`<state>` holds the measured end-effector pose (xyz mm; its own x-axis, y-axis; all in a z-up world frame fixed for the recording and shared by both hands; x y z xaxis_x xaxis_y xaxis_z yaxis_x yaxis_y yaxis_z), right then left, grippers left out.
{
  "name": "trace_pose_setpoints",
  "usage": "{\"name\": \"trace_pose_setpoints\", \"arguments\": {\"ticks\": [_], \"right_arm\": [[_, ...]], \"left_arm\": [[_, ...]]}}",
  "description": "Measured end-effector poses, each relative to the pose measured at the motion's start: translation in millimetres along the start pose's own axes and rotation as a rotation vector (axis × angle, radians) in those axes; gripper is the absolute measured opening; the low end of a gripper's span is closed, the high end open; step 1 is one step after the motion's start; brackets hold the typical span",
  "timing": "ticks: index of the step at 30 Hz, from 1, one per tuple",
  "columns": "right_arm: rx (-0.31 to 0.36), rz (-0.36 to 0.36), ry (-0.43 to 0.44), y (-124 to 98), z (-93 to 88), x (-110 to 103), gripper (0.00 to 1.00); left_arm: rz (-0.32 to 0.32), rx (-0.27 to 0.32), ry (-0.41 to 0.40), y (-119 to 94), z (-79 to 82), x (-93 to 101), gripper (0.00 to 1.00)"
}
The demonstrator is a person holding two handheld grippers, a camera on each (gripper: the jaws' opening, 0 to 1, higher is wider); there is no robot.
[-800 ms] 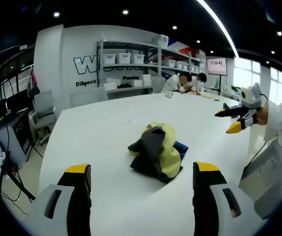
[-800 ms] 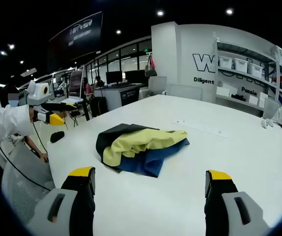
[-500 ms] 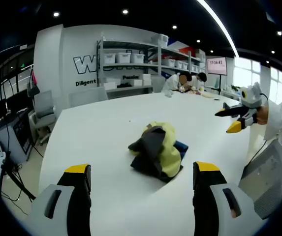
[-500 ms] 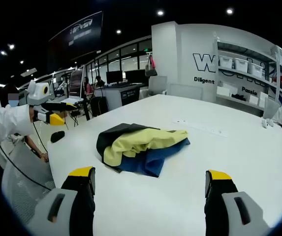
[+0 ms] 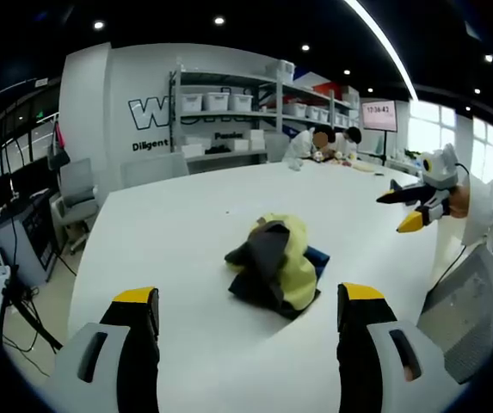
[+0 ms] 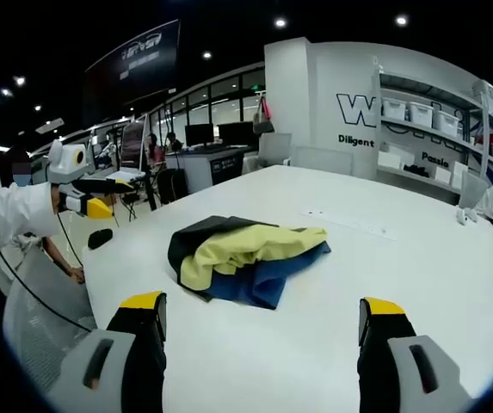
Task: Fold the garment on the visible template until the final outline fits inside the template.
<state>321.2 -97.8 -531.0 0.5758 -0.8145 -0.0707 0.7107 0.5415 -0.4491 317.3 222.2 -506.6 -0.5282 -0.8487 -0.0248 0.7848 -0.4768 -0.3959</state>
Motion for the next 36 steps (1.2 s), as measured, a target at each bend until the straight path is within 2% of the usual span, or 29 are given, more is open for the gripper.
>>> {"name": "trace_pose_setpoints", "arguments": {"ticks": [36], "right_arm": [[-0.001, -0.003, -0.001, -1.9, -0.7, 1.5, 0.94]], "left_arm": [[0.005, 0.004, -0.001, -2.5, 1.5, -1.3, 0.82]]}}
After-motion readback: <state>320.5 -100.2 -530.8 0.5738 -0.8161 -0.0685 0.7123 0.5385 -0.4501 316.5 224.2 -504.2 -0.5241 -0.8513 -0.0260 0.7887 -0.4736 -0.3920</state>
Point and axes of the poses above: the point that each gripper's makers call its tool centre point, and the gripper's own axes: y roughly forward along the fingers, x roughly to its right, z roughly out of its top, the point moved 3 cm from there along -y, roughly backward along the fingers, and after that the axes turned 2 degrees about y, right-handed, at the moved point
